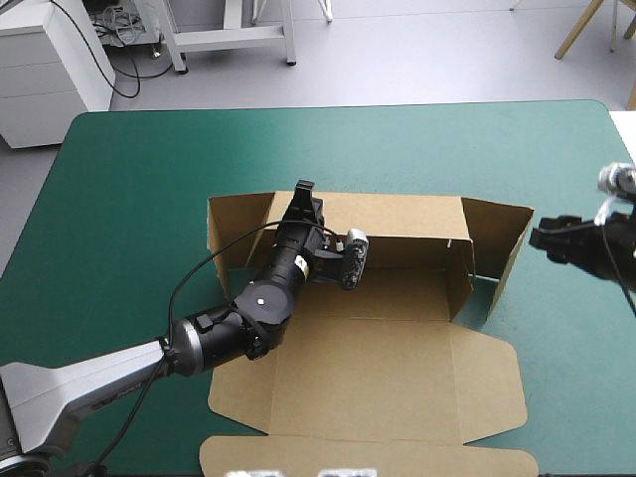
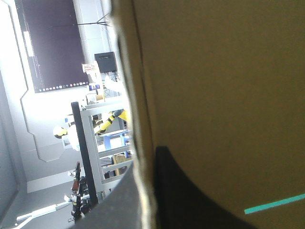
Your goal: Fold the box
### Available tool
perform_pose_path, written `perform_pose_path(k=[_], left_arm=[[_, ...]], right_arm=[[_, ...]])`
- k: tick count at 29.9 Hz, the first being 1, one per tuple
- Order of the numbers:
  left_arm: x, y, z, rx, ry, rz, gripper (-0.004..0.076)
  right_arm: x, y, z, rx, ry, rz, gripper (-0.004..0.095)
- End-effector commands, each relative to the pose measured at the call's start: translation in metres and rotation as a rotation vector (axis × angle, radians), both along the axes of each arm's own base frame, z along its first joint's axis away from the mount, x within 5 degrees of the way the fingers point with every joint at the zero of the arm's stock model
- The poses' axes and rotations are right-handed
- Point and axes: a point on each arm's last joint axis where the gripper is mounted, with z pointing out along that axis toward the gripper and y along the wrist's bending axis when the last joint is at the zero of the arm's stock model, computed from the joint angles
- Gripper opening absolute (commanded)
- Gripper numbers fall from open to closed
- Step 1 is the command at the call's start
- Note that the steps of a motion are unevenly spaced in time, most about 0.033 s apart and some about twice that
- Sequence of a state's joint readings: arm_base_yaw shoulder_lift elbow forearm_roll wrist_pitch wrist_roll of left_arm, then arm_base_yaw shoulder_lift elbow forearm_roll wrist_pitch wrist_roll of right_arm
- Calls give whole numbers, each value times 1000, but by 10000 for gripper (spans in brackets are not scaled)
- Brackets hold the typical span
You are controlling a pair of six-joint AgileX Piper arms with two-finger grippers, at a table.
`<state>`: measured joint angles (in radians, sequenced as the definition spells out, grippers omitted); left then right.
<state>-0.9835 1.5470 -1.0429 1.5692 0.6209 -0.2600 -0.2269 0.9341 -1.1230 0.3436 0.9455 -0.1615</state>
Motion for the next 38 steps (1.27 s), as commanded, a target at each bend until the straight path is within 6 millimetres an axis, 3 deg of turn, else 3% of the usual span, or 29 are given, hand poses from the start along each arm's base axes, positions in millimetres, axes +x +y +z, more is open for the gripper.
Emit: perform_pose_path(k=[1,5,11,19,23,29,38], left_arm=[[-5,0,17,-41,-31,-28,-10],[-5,0,17,-40,-32,-35,-10],[-5,0,17,-39,-34,-31,-10],[-5,0,17,-39,-34,-31,-10],[-5,0,17,-39,-34,-31,-10],[-5,0,17,-39,-34,-31,-10],[-4,1,17,-37,-37,-23,-10]], right_arm=[[40,-8,21,-30,-37,23,572],[83,-18,14,-39,18,50,571],[131,-20,-4,9,54,147,570],[163,-22,-43,93,178,191,566],[164,-22,-55,91,262,223,567],[148,-19,-63,34,421,363,566],[109,1,-80,65,380,469,566]])
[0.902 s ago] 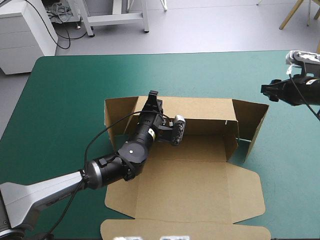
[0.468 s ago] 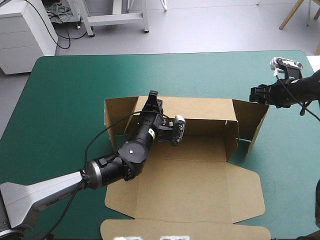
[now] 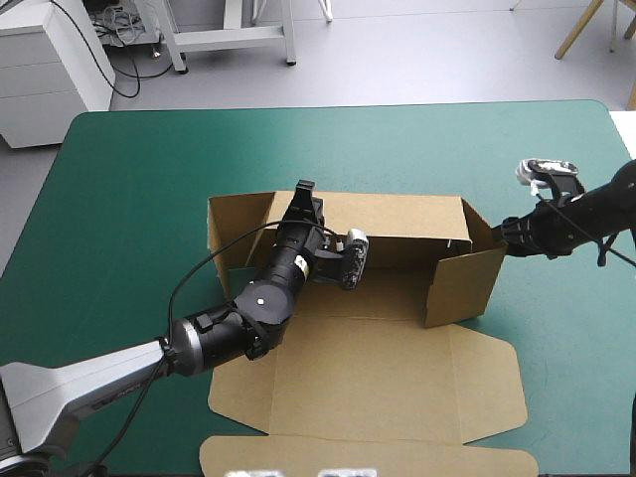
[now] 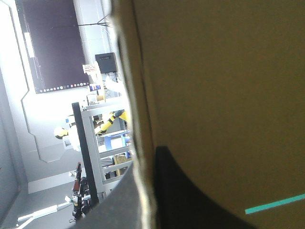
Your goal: Fold the box
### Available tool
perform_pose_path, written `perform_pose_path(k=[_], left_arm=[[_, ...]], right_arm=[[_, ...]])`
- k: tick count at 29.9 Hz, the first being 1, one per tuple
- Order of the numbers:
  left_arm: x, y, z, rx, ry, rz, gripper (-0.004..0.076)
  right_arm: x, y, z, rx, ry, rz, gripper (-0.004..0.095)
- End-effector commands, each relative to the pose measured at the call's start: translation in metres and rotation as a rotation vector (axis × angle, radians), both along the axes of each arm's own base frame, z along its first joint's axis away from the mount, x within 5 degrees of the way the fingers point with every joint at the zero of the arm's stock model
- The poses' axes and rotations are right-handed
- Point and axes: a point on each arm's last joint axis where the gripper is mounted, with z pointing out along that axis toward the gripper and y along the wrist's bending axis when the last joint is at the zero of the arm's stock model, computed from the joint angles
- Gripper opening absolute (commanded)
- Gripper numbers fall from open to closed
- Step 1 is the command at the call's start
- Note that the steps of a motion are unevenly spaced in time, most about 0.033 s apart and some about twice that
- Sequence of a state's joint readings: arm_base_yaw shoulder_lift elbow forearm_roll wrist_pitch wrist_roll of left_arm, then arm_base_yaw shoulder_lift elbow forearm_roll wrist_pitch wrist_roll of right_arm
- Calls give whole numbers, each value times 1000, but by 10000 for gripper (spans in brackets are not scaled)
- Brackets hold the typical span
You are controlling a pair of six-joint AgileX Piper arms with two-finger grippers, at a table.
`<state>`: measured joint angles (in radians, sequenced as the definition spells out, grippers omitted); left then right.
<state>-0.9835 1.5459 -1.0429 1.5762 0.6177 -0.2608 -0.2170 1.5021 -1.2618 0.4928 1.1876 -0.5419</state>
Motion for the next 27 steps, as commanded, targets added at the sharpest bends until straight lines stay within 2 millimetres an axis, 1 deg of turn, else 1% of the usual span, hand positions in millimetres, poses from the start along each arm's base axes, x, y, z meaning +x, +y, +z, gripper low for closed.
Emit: perform_pose_path(k=[1,5,12,15,20,24,27], left_arm=[[-4,1,16,-38,-33,-15,-10],[-4,1,16,-38,-32,-17,-10],[-4,1,16,-38,-32,-17,-10],[-4,1,16,-38,-32,-17,-10],[-4,1,16,-38,-32,-17,-10],[-4,1,16,-38,-32,-17,-10],[-4,1,16,-38,-32,-17,-10]], right_arm=[[-20,14,16,73,-141,65,566],[-35,21,14,91,-221,90,566],[-55,28,-5,87,-264,194,566],[-60,31,-7,81,-302,250,566],[-59,40,-5,70,-359,312,516],[-57,60,-5,55,-388,365,468],[-53,73,-4,26,-423,353,455]])
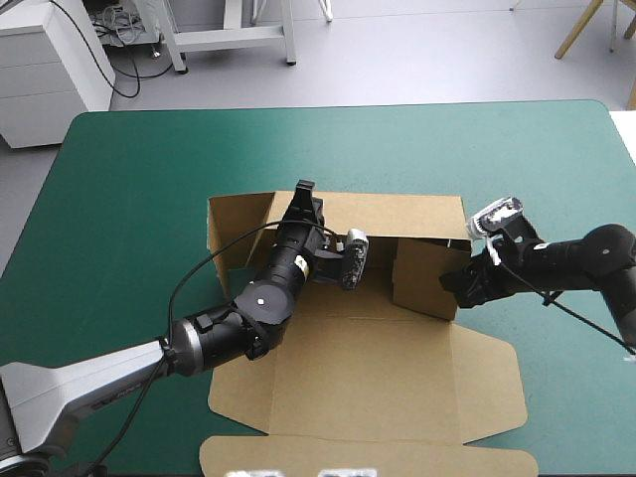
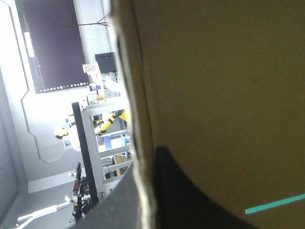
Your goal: Fold the box
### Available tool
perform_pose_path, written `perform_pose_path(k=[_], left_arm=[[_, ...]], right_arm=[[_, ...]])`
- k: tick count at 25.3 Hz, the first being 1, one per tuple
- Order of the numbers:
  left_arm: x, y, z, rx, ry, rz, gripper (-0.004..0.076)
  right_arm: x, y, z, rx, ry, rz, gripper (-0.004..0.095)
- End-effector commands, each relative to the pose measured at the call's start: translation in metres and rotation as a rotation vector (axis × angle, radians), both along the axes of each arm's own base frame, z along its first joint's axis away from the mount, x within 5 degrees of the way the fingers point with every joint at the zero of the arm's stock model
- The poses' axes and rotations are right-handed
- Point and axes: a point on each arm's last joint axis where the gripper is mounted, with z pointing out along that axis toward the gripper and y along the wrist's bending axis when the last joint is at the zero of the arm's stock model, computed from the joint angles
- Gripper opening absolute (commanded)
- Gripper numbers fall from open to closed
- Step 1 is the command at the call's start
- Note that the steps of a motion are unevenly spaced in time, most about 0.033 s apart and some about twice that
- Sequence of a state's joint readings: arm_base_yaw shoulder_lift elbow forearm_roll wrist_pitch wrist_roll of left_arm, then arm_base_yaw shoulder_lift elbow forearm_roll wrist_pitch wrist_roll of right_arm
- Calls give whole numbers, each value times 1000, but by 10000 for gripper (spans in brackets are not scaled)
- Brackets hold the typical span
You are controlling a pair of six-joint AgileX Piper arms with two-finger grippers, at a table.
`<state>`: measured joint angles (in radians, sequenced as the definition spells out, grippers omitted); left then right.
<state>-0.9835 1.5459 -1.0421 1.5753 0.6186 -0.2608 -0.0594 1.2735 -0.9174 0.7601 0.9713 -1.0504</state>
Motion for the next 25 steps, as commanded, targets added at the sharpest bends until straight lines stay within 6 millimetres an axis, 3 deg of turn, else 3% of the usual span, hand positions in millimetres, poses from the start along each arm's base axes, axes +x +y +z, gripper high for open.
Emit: perform_pose_path(k=[1,8,18,19,25], left_arm=[[-4,1,17,-39,-33,-18,-10],[-4,1,16,-37,-32,-17,-10],[1,-1,4,8,-26,28,-10],[1,-1,3,11,-23,27,-10],[1,-1,3,23,-27,22,-10]], right_arm=[[3,15,16,14,-103,-43,454],[10,22,16,-7,-130,-165,435],[12,21,18,38,-112,-244,75],[12,21,17,36,-112,-244,3],[13,20,18,65,-103,-294,-12]])
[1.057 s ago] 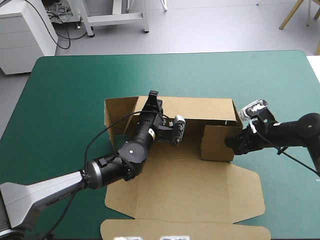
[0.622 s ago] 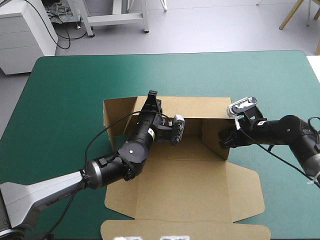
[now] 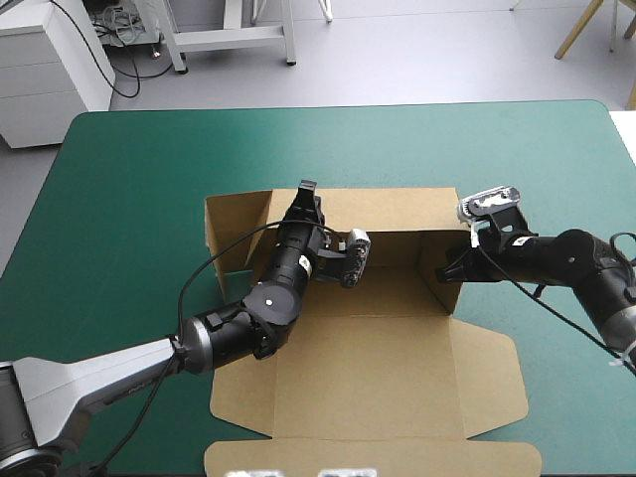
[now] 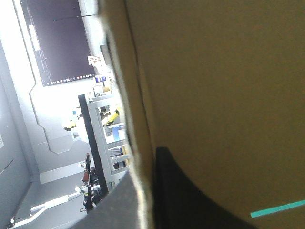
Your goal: Fold the box
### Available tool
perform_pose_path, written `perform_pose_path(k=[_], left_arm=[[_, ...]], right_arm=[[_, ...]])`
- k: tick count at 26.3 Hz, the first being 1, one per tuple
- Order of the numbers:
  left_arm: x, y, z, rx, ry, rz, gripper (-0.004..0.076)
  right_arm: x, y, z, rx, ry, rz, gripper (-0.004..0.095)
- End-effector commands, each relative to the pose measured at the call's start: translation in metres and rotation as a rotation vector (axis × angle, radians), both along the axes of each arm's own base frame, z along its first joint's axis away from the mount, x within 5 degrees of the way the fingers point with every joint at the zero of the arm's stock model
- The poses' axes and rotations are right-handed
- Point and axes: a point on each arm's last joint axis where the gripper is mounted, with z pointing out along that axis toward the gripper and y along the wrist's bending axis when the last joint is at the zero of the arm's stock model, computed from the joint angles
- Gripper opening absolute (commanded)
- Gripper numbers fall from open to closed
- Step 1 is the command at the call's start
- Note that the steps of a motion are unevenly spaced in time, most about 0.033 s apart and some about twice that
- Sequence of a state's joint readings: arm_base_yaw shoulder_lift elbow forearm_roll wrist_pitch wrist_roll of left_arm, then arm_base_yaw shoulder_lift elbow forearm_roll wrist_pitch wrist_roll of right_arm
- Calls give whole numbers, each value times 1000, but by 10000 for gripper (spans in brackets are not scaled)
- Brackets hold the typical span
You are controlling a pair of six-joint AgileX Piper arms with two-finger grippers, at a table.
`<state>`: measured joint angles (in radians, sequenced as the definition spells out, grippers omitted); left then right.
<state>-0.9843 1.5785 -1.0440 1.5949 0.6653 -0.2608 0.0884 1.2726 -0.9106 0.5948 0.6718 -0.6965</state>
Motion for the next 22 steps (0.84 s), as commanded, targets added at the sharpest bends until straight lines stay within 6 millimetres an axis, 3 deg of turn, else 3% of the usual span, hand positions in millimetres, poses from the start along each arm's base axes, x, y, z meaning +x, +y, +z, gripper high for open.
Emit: perform_pose_path(k=[1,5,12,19,22], left_arm=[[-3,0,11,-28,-11,-10,-10],[-3,0,12,-85,-3,6,26],[-2,-4,22,-231,-69,-2,388],[-11,-8,31,-288,-117,16,360],[-28,-16,38,-305,-141,-11,337]], right_arm=[[0,3,18,89,-51,-47,-10],[0,3,18,97,-45,-56,-8],[-2,4,17,100,-23,-59,-2],[-1,0,13,70,12,-98,-2],[-2,0,12,70,26,-98,-2]])
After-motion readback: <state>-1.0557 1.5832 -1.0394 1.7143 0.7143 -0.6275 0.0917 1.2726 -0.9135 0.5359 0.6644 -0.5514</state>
